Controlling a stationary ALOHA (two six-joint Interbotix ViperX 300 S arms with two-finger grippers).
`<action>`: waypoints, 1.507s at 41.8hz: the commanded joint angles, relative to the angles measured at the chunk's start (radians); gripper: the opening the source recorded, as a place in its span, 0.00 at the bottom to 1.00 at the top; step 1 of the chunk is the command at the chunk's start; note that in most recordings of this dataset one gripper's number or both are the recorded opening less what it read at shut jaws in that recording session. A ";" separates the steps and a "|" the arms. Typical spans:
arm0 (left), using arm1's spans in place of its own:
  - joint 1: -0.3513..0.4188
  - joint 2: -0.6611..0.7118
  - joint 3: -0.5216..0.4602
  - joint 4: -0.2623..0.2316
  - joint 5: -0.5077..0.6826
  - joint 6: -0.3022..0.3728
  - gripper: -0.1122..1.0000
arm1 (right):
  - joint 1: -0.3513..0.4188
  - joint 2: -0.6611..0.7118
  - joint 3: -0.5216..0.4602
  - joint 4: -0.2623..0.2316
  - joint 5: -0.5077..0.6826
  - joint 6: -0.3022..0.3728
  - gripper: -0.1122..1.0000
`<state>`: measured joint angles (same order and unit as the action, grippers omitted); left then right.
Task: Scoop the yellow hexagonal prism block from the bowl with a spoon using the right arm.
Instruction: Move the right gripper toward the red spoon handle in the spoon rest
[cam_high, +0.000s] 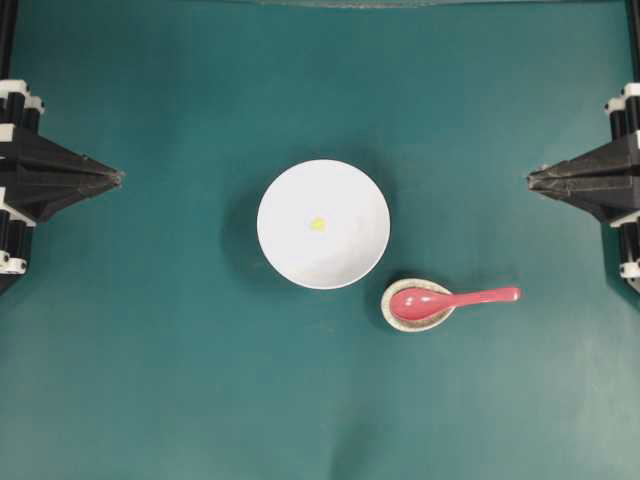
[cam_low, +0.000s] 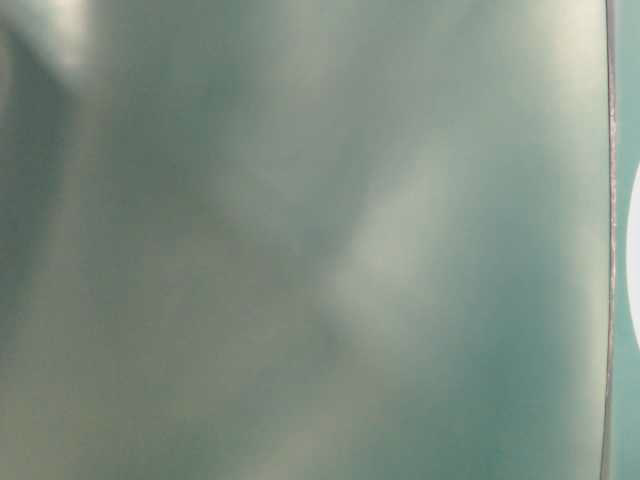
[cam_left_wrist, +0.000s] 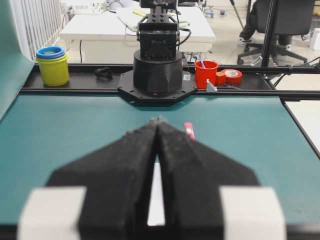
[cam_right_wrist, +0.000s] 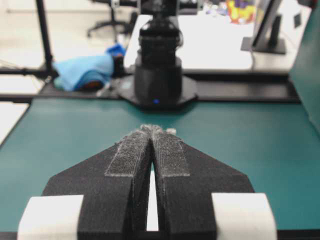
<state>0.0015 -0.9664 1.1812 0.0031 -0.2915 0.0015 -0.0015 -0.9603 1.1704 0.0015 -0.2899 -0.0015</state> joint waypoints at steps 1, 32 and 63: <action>0.002 0.014 -0.018 0.012 0.051 0.002 0.10 | -0.008 0.009 -0.009 0.000 -0.003 -0.002 0.10; 0.005 0.014 -0.021 0.012 0.067 0.006 0.11 | -0.008 0.112 0.002 -0.014 0.025 -0.006 0.56; 0.005 0.006 -0.023 0.014 0.092 0.008 0.11 | 0.156 0.545 0.166 0.071 -0.515 0.046 0.55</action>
<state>0.0046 -0.9649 1.1812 0.0138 -0.1948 0.0077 0.1227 -0.4541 1.3300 0.0522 -0.7225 0.0337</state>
